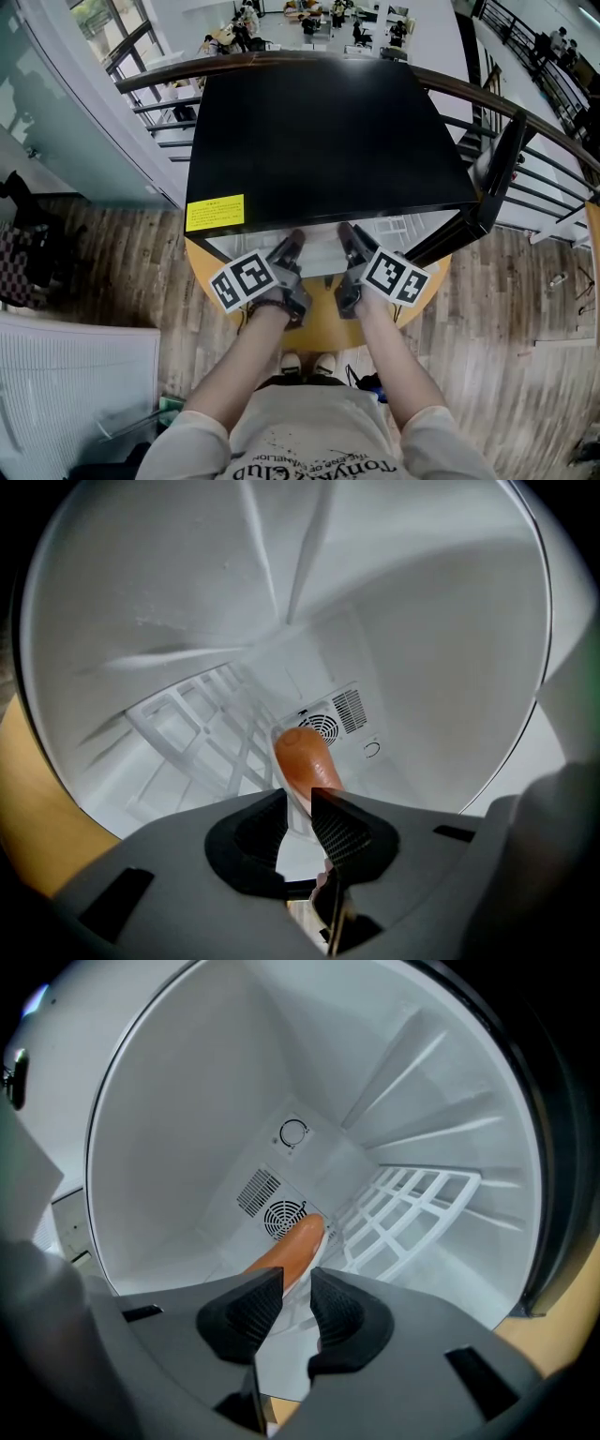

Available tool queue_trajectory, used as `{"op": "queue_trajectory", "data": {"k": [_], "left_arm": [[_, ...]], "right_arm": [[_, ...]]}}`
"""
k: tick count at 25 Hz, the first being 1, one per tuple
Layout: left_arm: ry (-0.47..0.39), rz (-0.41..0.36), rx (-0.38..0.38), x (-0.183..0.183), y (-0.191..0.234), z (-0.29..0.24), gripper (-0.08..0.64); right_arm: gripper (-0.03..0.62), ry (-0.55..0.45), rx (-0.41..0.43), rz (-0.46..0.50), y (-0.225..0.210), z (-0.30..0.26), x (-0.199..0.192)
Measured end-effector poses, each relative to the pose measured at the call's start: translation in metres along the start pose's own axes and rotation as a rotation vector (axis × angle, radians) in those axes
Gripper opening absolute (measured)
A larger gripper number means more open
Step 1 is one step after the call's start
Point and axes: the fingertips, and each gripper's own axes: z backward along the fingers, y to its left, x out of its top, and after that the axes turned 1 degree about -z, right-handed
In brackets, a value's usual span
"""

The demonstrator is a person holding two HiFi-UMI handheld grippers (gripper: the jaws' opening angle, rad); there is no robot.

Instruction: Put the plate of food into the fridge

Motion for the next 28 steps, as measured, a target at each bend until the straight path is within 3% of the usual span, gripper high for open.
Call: {"op": "queue_trajectory", "data": {"k": [7,13,28], "left_arm": [[0.007,0.019,-0.008,-0.001,-0.002,0.0,0.083],[0.008,-0.056,-0.004,-0.001,-0.003,0.0,0.094],[0.028,-0.068,-0.015,-0.004,-0.008,0.004,0.166]], "right_arm": [[0.111,-0.005,-0.008,0.007,0.0,0.002,0.003],[0.114,-0.038,-0.06,0.061,-0.007,0.005,0.009],[0.114,-0.044,-0.11,0.136,-0.016,0.007,0.015]]}}
